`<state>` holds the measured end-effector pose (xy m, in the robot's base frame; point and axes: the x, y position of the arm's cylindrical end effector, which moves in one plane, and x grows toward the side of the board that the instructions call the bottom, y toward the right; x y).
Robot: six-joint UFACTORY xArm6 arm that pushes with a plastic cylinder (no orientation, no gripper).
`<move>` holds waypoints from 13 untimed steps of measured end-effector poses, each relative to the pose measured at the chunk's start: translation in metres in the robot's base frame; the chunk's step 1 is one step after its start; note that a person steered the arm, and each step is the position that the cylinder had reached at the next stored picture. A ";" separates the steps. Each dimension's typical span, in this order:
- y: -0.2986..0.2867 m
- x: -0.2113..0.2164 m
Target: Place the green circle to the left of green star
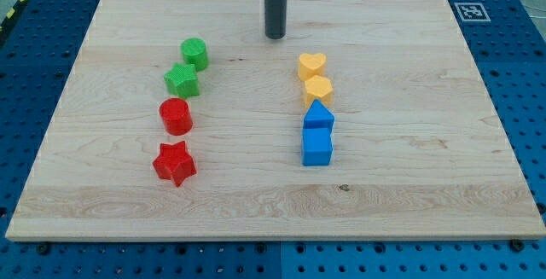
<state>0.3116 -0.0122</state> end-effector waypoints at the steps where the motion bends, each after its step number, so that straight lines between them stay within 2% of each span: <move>1: -0.027 0.014; 4: -0.103 0.047; 7: -0.179 0.035; 8: -0.178 0.024; 10: -0.226 0.041; 13: -0.177 0.054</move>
<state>0.3659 -0.1894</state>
